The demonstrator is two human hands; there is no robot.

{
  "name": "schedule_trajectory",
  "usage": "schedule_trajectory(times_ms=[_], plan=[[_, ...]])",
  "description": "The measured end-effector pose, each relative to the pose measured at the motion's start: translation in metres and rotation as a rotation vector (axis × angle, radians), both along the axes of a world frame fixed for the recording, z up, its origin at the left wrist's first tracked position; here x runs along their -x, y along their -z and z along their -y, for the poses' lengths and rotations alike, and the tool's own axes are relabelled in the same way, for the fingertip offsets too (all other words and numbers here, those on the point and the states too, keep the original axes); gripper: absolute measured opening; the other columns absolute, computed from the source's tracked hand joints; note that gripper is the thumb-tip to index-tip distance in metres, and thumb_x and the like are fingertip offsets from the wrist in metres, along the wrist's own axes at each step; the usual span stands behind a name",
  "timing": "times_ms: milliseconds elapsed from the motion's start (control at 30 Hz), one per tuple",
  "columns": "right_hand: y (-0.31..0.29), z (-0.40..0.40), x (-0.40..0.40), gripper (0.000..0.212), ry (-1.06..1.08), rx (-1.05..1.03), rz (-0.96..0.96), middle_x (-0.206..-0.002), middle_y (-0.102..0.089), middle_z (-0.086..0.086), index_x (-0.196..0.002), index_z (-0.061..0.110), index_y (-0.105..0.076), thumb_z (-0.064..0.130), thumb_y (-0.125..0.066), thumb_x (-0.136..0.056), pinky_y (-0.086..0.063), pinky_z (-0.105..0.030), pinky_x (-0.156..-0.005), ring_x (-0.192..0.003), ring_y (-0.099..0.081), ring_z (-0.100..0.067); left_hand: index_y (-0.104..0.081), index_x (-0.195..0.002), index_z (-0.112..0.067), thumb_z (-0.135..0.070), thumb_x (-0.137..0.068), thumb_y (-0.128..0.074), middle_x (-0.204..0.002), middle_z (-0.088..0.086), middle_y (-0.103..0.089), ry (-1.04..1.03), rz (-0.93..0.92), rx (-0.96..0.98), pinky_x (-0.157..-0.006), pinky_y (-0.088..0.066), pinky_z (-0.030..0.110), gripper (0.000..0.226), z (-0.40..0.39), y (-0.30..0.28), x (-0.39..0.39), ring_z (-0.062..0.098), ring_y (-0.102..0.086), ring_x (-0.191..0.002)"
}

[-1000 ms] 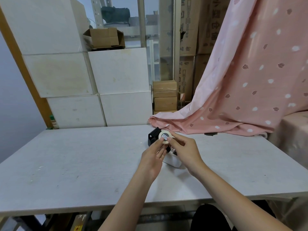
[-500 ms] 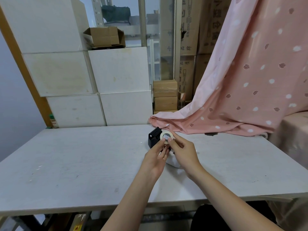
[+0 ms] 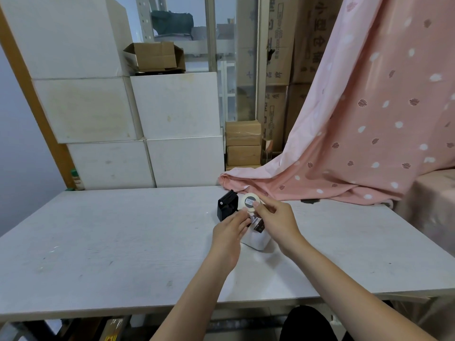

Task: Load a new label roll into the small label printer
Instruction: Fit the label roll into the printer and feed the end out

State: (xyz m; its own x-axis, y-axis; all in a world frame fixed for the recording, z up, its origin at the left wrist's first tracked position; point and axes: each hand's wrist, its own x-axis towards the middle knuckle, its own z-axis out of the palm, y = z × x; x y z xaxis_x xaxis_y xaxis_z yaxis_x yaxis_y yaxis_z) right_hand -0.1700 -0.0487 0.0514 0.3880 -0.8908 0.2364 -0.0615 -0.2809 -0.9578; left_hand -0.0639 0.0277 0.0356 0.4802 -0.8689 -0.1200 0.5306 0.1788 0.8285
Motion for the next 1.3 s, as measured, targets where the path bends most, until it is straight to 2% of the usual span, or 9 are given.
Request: schedule_trajectory(times_ms=[167,267,333,433,533,733,1033,1167,1300], plan=[[-0.012,0.025,0.009,0.033,0.018,0.137,-0.190,-0.086,-0.071,-0.017,-0.127,0.040,-0.074,0.024,-0.063,-0.100,-0.047,-0.029,-0.076,-0.078,-0.055,-0.028,-0.064,-0.108,-0.046,-0.014,-0.097,-0.051,-0.081,-0.006,-0.068,-0.164,1.034,-0.220,-0.059,-0.046,0.017,0.036,-0.011,0.026,-0.027,0.014,-0.061,-0.069],[-0.015,0.031,0.009,0.036,-0.009,0.206,-0.358,-0.067,-0.047,0.009,-0.134,0.033,-0.070,0.023,-0.063,-0.101,-0.036,-0.019,-0.065,-0.071,-0.044,-0.008,-0.052,-0.137,-0.041,-0.014,-0.096,-0.052,-0.078,-0.012,-0.058,-0.007,1.324,-0.285,-0.062,-0.042,0.022,0.049,-0.008,0.040,-0.039,0.006,-0.052,-0.061],[-0.016,0.029,0.006,0.039,-0.043,0.222,-0.439,-0.083,-0.063,0.019,-0.139,0.026,-0.067,0.022,-0.064,-0.101,-0.039,-0.014,-0.072,-0.080,-0.052,0.001,-0.045,-0.144,-0.037,-0.014,-0.095,-0.054,-0.075,-0.006,-0.059,0.053,1.414,-0.315,-0.065,-0.047,0.030,0.054,-0.006,0.043,-0.040,0.012,-0.054,-0.064],[-0.015,0.025,0.001,0.041,-0.095,0.240,-0.538,-0.137,-0.070,0.001,-0.142,0.020,-0.065,0.021,-0.064,-0.101,-0.042,-0.014,-0.090,-0.116,-0.066,-0.012,-0.046,-0.142,-0.040,-0.020,-0.095,-0.057,-0.078,0.002,-0.066,0.066,1.465,-0.315,-0.071,-0.052,0.036,0.052,-0.001,0.042,-0.042,0.019,-0.061,-0.076],[-0.014,0.025,-0.004,0.040,-0.127,0.249,-0.585,-0.126,-0.075,-0.004,-0.142,0.019,-0.065,0.020,-0.062,-0.102,-0.044,-0.004,-0.067,-0.084,-0.075,-0.011,-0.049,-0.135,-0.043,-0.023,-0.094,-0.060,-0.076,0.003,-0.066,0.074,1.499,-0.306,-0.071,-0.055,0.041,0.047,0.004,0.043,-0.045,0.019,-0.061,-0.076],[-0.014,0.030,-0.010,0.041,-0.139,0.290,-0.656,-0.137,-0.069,-0.008,-0.144,0.021,-0.063,0.020,-0.061,-0.103,-0.043,-0.021,-0.079,-0.114,-0.071,-0.023,-0.052,-0.133,-0.043,-0.035,-0.094,-0.064,-0.064,-0.014,-0.055,0.010,1.445,-0.279,-0.056,-0.036,0.018,0.042,0.003,0.053,-0.049,-0.001,-0.051,-0.062],[-0.010,0.032,-0.017,0.041,-0.177,0.360,-0.757,-0.128,-0.074,-0.011,-0.143,0.022,-0.064,0.020,-0.060,-0.103,-0.047,-0.024,-0.086,-0.086,-0.069,-0.008,-0.058,-0.110,-0.032,-0.027,-0.091,-0.066,-0.061,0.001,-0.060,-0.016,1.392,-0.228,-0.057,-0.044,0.031,0.021,0.006,0.061,-0.053,0.015,-0.056,-0.060],[-0.003,0.031,-0.022,0.041,-0.191,0.408,-0.833,-0.143,-0.066,-0.005,-0.141,0.025,-0.066,0.018,-0.059,-0.101,-0.048,-0.030,-0.105,-0.131,-0.061,-0.022,-0.059,-0.108,-0.028,-0.026,-0.091,-0.066,-0.059,0.002,-0.058,-0.028,1.374,-0.215,-0.056,-0.041,0.029,0.018,0.005,0.061,-0.052,0.014,-0.054,-0.058],[0.000,0.029,-0.028,0.037,-0.204,0.459,-0.903,-0.123,-0.075,-0.008,-0.134,0.027,-0.071,0.018,-0.062,-0.099,-0.055,-0.035,-0.086,-0.112,-0.068,-0.026,-0.058,-0.104,-0.025,-0.026,-0.091,-0.066,-0.056,-0.006,-0.052,-0.035,1.362,-0.205,-0.056,-0.039,0.027,0.014,0.002,0.061,-0.051,0.009,-0.049,-0.055]])
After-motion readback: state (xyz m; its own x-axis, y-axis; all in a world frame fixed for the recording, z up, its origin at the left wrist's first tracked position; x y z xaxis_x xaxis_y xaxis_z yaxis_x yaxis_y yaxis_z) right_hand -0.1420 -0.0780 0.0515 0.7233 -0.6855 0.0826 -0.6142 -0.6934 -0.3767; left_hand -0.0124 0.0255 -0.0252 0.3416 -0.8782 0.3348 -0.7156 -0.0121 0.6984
